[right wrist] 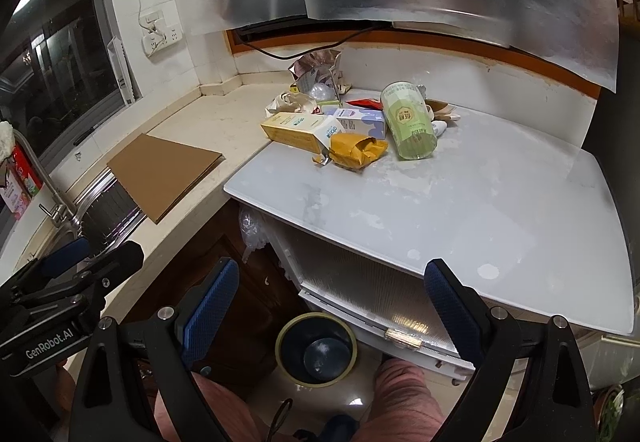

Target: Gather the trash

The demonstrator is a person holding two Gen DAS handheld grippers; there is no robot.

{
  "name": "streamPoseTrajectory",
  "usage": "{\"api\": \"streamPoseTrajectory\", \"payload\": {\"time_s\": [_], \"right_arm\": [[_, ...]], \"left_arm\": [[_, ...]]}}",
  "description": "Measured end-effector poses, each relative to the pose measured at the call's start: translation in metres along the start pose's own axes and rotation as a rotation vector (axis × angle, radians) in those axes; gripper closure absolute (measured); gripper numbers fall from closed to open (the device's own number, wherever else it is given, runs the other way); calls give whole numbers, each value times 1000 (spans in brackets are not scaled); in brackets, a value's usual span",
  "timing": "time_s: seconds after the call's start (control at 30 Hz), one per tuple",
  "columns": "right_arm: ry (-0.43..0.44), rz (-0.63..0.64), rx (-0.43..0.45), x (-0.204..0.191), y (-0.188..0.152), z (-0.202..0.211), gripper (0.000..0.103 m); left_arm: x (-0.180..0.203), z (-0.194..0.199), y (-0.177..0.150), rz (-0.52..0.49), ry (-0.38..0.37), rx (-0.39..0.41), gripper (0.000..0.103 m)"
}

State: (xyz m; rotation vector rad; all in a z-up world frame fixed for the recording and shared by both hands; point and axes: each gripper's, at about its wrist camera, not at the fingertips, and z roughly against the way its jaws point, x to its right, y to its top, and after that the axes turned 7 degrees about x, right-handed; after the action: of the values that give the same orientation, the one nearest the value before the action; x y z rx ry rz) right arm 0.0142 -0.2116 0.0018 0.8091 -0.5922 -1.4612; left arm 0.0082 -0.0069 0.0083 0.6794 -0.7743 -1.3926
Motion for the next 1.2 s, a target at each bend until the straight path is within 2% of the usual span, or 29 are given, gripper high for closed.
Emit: {"api": "streamPoseTrajectory", "payload": {"time_s": [0.4,0.7,0.87,0.93,1.0,1.2], "right_arm": [[1,-3,30,6,18,-1,8],[-6,-15,54,26,40,-14,8],[-12,-24,44,47,57,-38,8],[-5,-31,36,57,66,-52,15],[2,-36,24,67,76,-65,18],[9,-76,-4,103,108,-121,18]], "left_arm": [[6,-8,8,-18,14,-6,12],[18,-28,23,-38,11,-22,12],[36,-55,38,-53,-9,-41,12],[44,-68,46,-52,-23,-46,12],[52,-82,53,-52,-35,-54,12],[83,-140,73,-45,-111,-107,12]]}}
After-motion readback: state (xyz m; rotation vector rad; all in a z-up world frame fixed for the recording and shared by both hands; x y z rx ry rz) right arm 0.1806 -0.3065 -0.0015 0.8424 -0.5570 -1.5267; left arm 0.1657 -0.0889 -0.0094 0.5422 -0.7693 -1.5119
